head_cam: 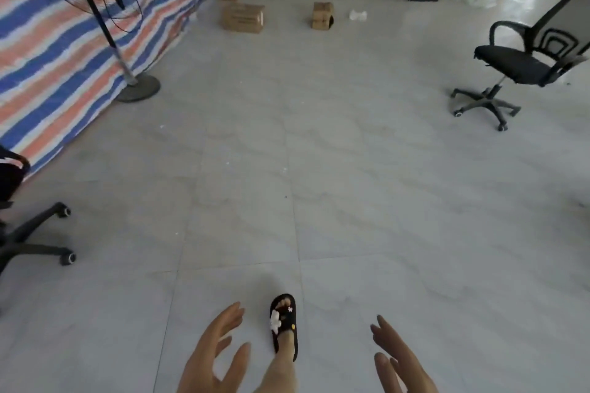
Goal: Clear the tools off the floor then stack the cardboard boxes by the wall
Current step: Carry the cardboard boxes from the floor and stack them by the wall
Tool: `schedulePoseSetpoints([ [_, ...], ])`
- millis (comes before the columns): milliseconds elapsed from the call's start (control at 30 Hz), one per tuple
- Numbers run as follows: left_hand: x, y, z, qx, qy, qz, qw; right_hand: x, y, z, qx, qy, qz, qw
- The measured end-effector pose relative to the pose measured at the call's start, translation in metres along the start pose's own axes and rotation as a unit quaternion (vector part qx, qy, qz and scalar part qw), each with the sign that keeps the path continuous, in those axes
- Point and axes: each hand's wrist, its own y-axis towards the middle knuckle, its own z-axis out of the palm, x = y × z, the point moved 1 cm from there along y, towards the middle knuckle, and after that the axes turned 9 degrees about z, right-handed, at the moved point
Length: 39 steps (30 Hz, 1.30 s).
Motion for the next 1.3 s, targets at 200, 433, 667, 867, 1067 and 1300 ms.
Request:
schedulePoseSetpoints([
  [200,0.014,0.167,0.005,-0.015,0.0,0.009,1.0,0.048,0.168,0.026,-0.03,0.035,0.01,0.999],
  [433,0.023,0.338,-0.002,-0.029,-0.001,0.001,1.0,0.122,0.341,0.059,-0.003,0.041,0.011,0.999],
  [667,0.056,0.491,0.014,-0.048,-0.006,-0.043,0.998,0.147,0.504,0.085,0.003,0.028,0.036,0.999],
  [867,0.061,0.673,0.039,-0.08,0.006,-0.026,0.996,0.19,0.695,0.095,0.026,0.033,0.036,0.998],
  [1067,0.054,0.831,0.051,-0.109,0.007,-0.009,0.994,0.254,0.859,0.116,0.09,0.025,0.015,0.995],
  [1300,0.091,0.994,0.042,-0.128,0.015,-0.028,0.991,0.29,1.027,0.174,0.12,0.0,0.035,0.992],
])
